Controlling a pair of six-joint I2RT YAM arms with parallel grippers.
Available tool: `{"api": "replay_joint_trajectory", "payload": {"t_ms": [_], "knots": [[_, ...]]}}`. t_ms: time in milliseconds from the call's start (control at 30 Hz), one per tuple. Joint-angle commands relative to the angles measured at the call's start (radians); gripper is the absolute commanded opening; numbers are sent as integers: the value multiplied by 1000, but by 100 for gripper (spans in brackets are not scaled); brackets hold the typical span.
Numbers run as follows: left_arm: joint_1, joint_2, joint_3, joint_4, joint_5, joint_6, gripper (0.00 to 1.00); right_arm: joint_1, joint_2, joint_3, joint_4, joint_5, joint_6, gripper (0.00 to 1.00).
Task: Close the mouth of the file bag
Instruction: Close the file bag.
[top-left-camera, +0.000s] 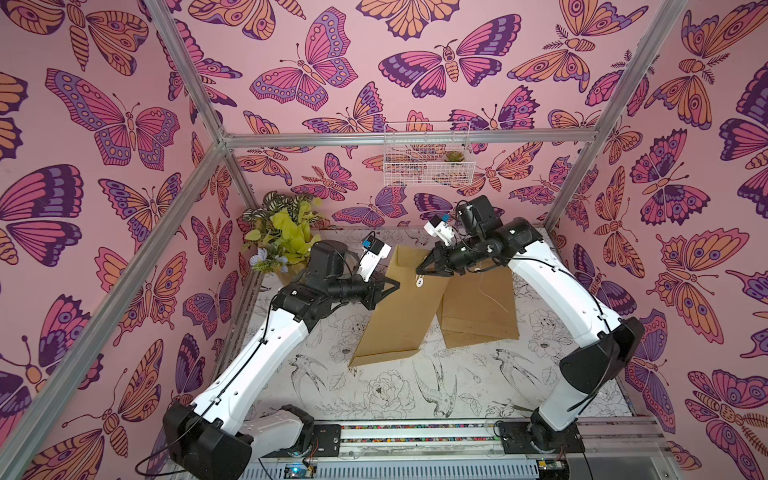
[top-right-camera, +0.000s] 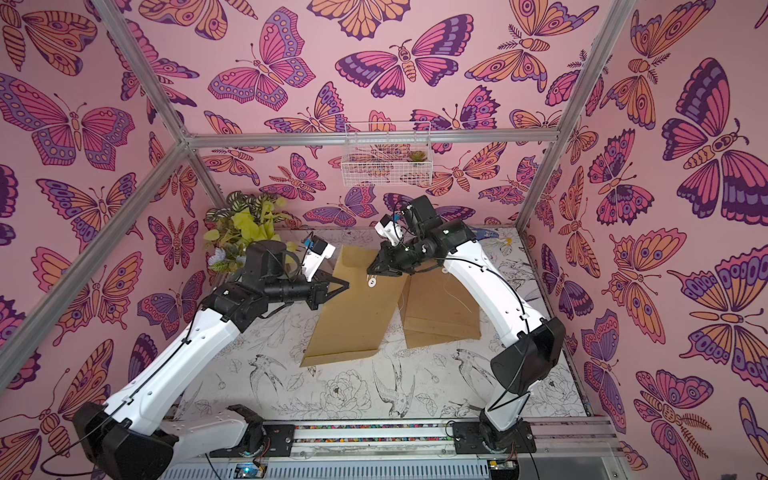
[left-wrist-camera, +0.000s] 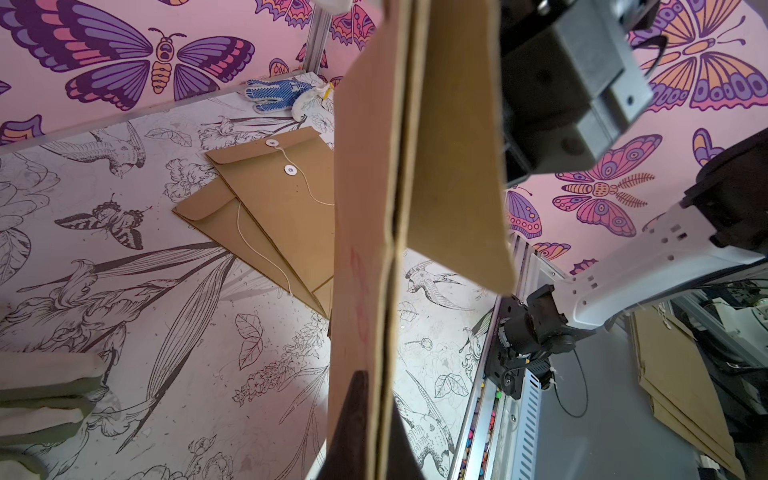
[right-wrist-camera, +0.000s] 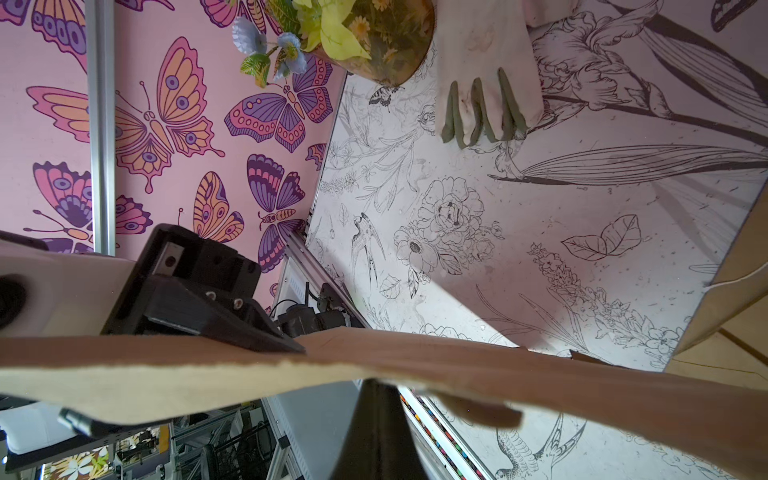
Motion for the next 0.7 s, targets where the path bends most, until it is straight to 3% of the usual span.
{"api": "replay_joint_trajectory", "payload": {"t_ms": [0,367,667], "knots": [[-10,13,14,-21,14,-18,0,10,-37,-35,26,32,4,1],[-9,-3,12,-13,12,-37,0,8,-60,-97,32,127,-10,7],[-5,-10,14,-11,15,-46,0,0,-68,-117,39,136,-16,12]]}}
